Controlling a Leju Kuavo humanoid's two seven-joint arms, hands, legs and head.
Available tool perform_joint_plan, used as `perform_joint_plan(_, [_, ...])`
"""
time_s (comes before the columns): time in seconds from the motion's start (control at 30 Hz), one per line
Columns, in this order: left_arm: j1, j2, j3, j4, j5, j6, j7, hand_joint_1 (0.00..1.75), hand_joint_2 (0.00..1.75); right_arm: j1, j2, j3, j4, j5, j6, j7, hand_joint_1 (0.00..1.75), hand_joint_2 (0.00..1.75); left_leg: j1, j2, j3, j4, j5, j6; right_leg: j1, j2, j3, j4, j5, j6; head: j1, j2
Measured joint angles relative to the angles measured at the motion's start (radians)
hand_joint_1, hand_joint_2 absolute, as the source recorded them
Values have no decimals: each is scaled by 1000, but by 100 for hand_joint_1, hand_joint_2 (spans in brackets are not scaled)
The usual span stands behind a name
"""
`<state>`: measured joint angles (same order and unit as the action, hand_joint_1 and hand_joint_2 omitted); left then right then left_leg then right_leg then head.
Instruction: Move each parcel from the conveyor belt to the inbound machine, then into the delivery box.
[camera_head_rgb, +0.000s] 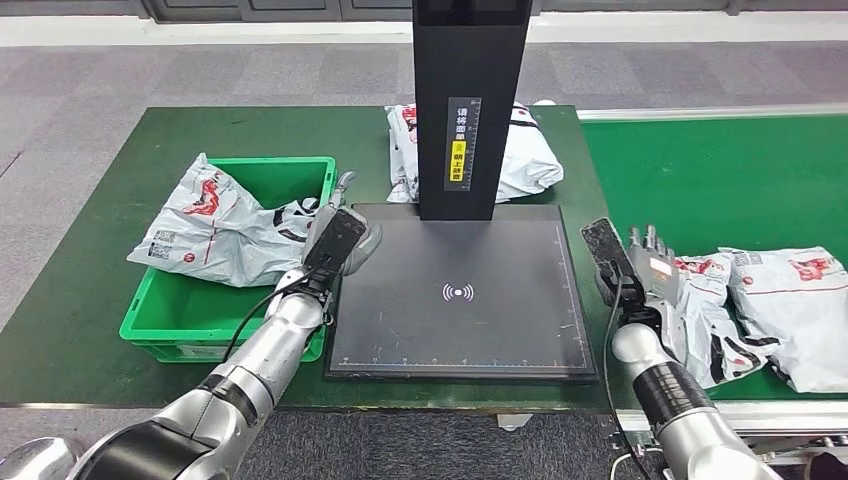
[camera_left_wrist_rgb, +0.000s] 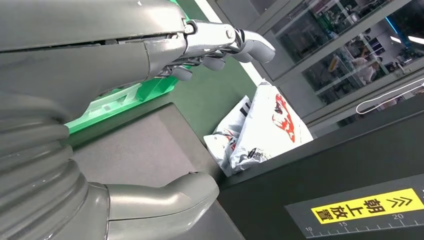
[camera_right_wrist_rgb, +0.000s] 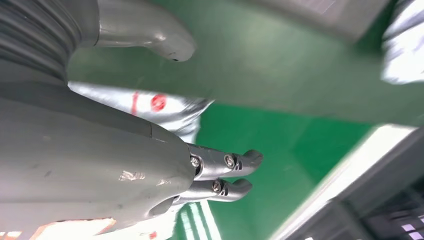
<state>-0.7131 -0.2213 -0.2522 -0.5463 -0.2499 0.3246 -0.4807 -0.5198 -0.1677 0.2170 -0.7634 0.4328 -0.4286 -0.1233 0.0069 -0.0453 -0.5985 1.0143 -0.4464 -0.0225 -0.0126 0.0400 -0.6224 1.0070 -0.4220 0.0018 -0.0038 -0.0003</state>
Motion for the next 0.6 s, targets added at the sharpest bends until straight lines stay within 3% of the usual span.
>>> perform_joint_plan(0.3, [16, 0, 0, 0, -3, -1, 2, 0, 175, 0, -26, -115, 107, 44, 31, 23, 0, 175, 0, 0, 0, 0, 0, 0, 0, 0, 0, 0, 0, 0, 0, 0])
perform_joint_plan(0.6, [17, -4, 0, 0, -15, -17, 11, 0, 175, 0, -26, -143, 183, 193, 121, 148, 0, 175, 0, 0, 0, 0, 0, 0, 0, 0, 0, 0, 0, 0, 0, 0])
